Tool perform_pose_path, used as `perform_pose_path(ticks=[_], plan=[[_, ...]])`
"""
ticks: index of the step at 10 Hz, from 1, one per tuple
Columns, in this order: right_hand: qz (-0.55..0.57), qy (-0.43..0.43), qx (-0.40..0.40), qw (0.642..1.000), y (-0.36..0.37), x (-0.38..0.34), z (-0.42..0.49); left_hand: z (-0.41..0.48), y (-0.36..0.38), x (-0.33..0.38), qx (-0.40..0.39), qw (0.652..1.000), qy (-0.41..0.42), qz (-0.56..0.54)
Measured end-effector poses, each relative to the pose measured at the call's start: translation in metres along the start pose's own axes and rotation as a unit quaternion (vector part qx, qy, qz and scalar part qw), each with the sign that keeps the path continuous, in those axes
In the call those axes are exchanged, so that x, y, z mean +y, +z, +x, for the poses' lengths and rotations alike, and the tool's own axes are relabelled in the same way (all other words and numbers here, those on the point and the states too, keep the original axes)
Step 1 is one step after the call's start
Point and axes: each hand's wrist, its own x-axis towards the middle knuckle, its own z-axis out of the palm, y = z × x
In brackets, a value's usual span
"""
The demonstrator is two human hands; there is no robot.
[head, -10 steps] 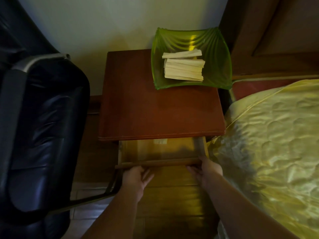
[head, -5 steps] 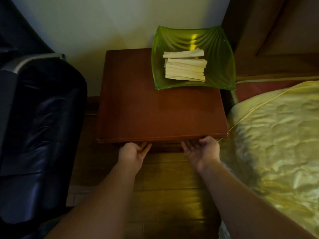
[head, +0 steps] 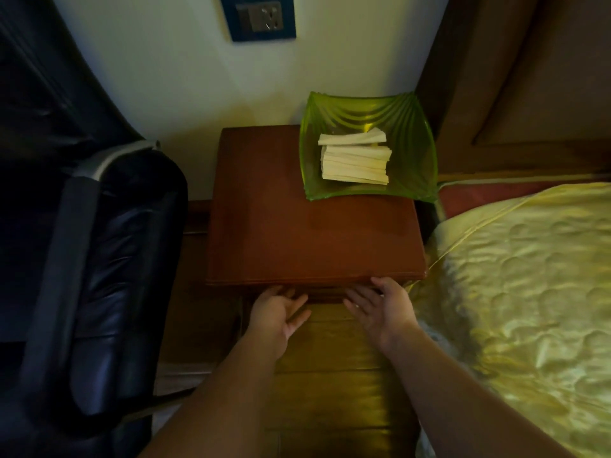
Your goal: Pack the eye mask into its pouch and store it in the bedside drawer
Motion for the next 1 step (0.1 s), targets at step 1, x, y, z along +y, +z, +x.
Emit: perform_pose_path(ticks=[1], plan=[[-0.029,0.004,0.010,1.000,0.0027,-0.0029,-0.0203,-0.0234,0.0055,0.0028,0.000,0.997,-0.003,0.081]])
